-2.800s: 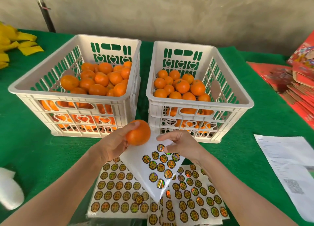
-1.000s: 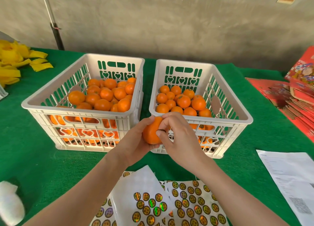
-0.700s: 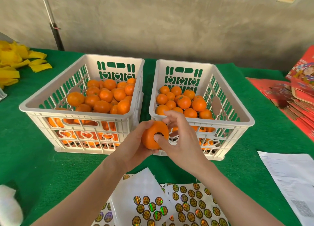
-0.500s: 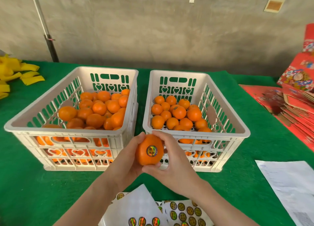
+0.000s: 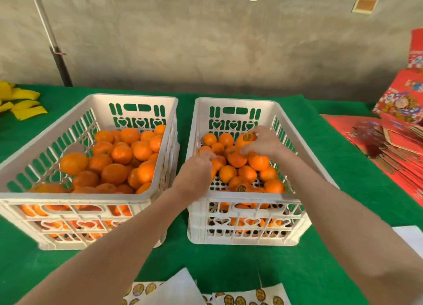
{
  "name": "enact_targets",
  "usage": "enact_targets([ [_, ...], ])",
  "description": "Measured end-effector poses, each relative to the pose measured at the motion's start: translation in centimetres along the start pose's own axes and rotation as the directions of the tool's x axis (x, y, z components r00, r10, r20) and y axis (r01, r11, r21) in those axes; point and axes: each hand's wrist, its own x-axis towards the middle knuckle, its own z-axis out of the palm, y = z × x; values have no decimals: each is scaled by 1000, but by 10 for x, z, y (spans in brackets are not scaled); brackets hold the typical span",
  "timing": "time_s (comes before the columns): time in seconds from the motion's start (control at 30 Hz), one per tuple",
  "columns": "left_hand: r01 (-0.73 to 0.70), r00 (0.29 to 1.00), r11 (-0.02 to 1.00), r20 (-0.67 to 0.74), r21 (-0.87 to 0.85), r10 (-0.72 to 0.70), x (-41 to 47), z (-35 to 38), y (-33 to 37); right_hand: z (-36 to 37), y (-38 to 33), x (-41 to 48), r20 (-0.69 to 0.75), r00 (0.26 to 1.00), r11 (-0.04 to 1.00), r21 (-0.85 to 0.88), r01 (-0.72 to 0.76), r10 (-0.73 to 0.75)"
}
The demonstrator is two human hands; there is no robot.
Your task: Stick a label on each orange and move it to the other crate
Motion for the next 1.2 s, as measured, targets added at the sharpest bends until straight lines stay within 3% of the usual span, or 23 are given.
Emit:
enact_targets([
  [0.07, -4, 1000, 999, -3, 51, 4, 1, 4, -6, 9, 25, 22, 154, 983, 946, -319, -50, 104],
  [0.13, 23, 999, 1000, -21, -13, -24, 1, 3, -6, 22, 45, 30, 252, 947, 840, -541, -32, 199],
  [0.2, 17, 999, 999, -32, -28, -17, 1, 2, -4, 30, 57, 30, 310, 922, 778, -628, 16, 231],
  [0.3, 4, 1000, 999, 10, 48, -4, 2, 3, -8, 34, 66, 32, 364, 894, 777, -629, 29, 261],
  [0.37, 31, 999, 1000, 17, 0, -31, 2, 2, -8, 32, 62, 28, 347, 899, 750, -661, 32, 267],
  [0.43, 28, 1000, 999, -7, -39, -28, -1, 0, -6, 26, 45, 17, 229, 963, 805, -593, 21, 144],
  [0.5, 22, 999, 998, -30, -54, -24, -2, 0, -6, 19, 20, -4, -91, 992, 966, -249, 61, -87],
  [0.53, 26, 998, 997, -46, -72, -29, -3, 0, -5, 16, 5, -23, -303, 928, 976, -64, 208, -218],
  [0.57, 29, 997, 995, -70, -90, -36, -4, 0, -5, 17, -8, -47, -469, 823, 920, 52, 389, -322],
  [0.63, 33, 990, 992, -132, -122, -49, -8, 0, -5, 32, -25, -102, -541, 667, 734, 126, 667, -513],
  [0.67, 30, 984, 991, -168, -133, -52, -10, 0, -4, 49, -26, -130, -463, 668, 683, 166, 711, -583],
  [0.73, 18, 974, 987, -219, -161, -54, -19, 0, -2, 90, -16, -173, -107, 801, 764, 250, 595, -589],
  [0.8, 15, 968, 974, -239, -227, -71, -32, 1, 0, 129, 3, -194, 350, 863, 931, 117, 345, -364],
  [0.87, 8, 959, 947, -266, -320, -97, -54, 1, 2, 161, 25, -204, 566, 815, 980, -54, 190, -126],
  [1.03, -62, 927, 927, -365, -369, -84, -117, -6, -10, 199, 34, -214, 557, 829, 985, -111, 130, -46],
  [1.1, 35, 942, 930, -298, -365, -153, -135, -5, -23, 205, 29, -215, 545, 837, 988, -102, 119, -45],
  [1.2, 291, 930, 896, -122, -335, -347, -155, 0, -45, 210, 29, -216, 491, 869, 993, -56, 102, -61],
])
